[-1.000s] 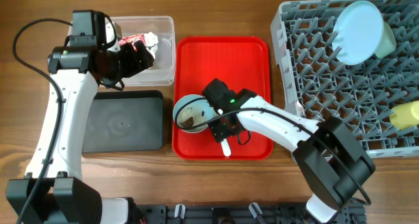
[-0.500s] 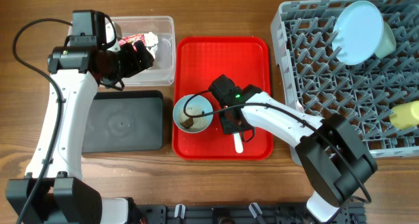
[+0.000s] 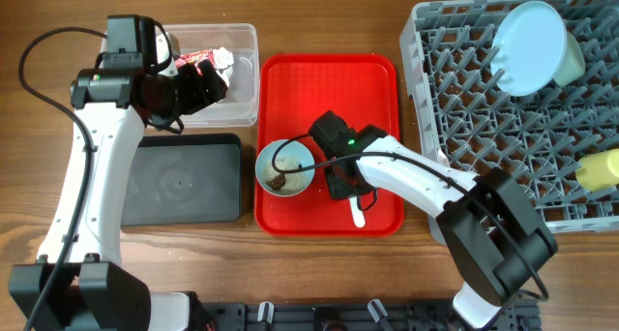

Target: Sort waste into correct bins and load items into the dishwasher rack

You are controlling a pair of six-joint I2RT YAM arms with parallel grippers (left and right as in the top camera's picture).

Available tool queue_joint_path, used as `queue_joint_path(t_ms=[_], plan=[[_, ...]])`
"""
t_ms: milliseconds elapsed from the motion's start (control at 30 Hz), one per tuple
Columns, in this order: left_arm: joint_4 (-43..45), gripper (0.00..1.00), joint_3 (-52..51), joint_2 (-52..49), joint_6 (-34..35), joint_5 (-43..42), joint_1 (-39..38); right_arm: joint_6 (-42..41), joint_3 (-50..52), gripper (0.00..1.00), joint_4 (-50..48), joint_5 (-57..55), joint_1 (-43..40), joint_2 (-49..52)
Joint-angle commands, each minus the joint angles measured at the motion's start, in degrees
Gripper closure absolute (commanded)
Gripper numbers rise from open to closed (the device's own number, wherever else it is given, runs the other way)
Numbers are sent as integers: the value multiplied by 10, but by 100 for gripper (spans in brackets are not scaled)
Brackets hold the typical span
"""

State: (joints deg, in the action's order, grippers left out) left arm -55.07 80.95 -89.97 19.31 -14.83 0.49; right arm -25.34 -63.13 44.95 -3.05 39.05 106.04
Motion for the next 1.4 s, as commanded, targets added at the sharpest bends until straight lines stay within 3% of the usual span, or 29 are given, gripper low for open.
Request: queue_joint_path(t_ms=[0,200,400,733,833,1067,1100,1133,1167,1233,1300,1367], plan=[[1,5,2,7,-9,2,1,-7,-9,95,21,7,-2,12],[1,5,2,7,-9,2,1,1,-59,96,56,3,-17,-30],[1,5,2,7,-9,2,1,73,-94,96,92,5,-76,-110],[1,5,2,7,-9,1,1,246,-173,96,157,5,-248,-203],[1,5,2,7,-9,1,1,260,-172,96,169,7,-305,-198],[1,5,2,7,-9,2,1,285,-172,96,154,132,-324,-196],[1,5,2,7,-9,2,1,285,-172,90,146,158,-321,-196],[1,5,2,7,-9,1,1,283,-172,72,137,177,-316,-195],[1,5,2,7,-9,1,1,281,-172,64,127,189,-310,-193],[1,5,2,7,-9,1,1,259,-172,59,103,190,-294,-184],[1,5,2,7,-9,1,1,228,-172,44,74,185,-278,-172],[1,5,2,7,-9,1,1,187,-172,43,38,163,-256,-152]])
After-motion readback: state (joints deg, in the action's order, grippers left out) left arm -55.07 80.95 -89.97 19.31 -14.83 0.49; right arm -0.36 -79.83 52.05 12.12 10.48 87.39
